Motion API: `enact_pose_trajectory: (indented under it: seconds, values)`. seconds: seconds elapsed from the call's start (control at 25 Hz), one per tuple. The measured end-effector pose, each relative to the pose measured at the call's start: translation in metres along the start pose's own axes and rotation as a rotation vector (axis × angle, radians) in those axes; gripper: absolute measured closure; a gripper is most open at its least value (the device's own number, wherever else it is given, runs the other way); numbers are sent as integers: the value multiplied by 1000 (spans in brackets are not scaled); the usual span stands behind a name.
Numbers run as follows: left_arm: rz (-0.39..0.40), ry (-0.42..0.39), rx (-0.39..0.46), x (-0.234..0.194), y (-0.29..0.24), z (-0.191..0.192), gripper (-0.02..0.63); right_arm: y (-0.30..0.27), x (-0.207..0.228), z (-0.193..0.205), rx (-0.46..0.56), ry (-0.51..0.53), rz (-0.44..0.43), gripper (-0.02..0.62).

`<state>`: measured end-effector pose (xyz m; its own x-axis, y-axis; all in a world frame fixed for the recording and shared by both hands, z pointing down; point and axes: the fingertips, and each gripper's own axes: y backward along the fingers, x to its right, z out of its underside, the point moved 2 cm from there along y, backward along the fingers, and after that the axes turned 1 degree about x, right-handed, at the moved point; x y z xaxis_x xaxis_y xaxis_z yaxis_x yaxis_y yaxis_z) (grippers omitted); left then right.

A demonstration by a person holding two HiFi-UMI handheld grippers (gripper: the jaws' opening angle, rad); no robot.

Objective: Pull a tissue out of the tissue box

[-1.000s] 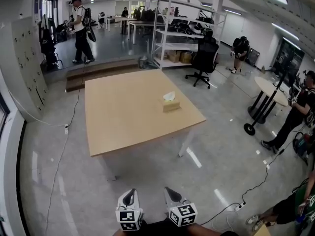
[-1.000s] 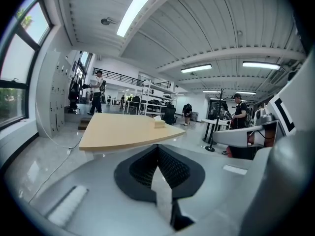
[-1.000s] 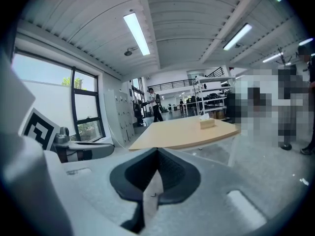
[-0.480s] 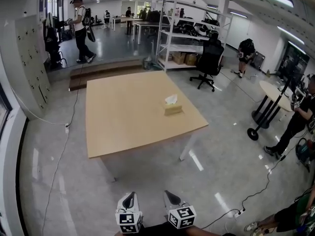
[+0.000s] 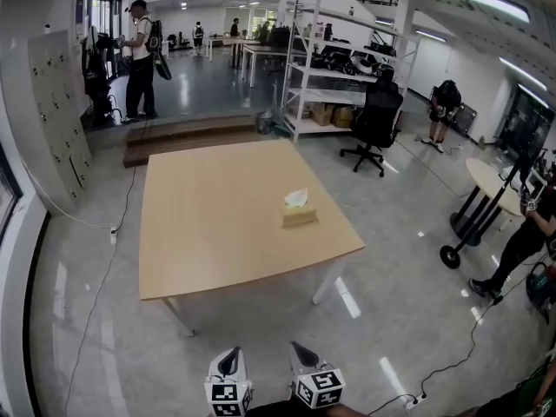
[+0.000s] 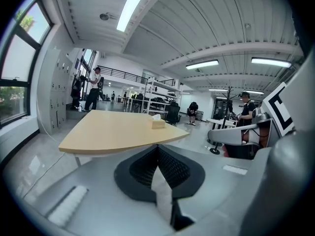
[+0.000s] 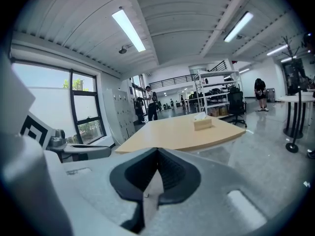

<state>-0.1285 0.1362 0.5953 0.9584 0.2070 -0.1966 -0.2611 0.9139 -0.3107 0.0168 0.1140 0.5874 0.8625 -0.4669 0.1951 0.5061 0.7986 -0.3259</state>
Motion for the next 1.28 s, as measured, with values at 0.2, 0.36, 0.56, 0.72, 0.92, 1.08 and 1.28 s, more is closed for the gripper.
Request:
enact_pose_trajectory:
  seconds: [0.2, 0.36, 0.56, 0.72, 0.92, 1.08, 1.28]
  values:
    - [-7, -15, -6, 19, -38, -24, 588, -17, 37, -22, 21, 7, -13, 604]
    - [-25, -23, -6, 45, -69, -28, 588, -19, 80, -37, 28, 11, -18, 604]
    - [-28, -38, -11, 76, -107, -27, 588, -22, 125, -45, 25, 19, -36, 604]
    - [-48, -46, -19, 91, -123, -26, 588, -26, 149, -42, 9, 12, -57, 604]
    - [-76, -51, -29, 101, -138, -29, 588, -34, 172, -44, 10, -5, -72, 604]
    - [-90, -50, -42, 106, -149, -31, 588, -39, 181, -45, 0, -13, -91, 604]
    - [-64, -57, -60, 111, -174, -37, 588, -47, 198, -51, -11, -16, -64, 604]
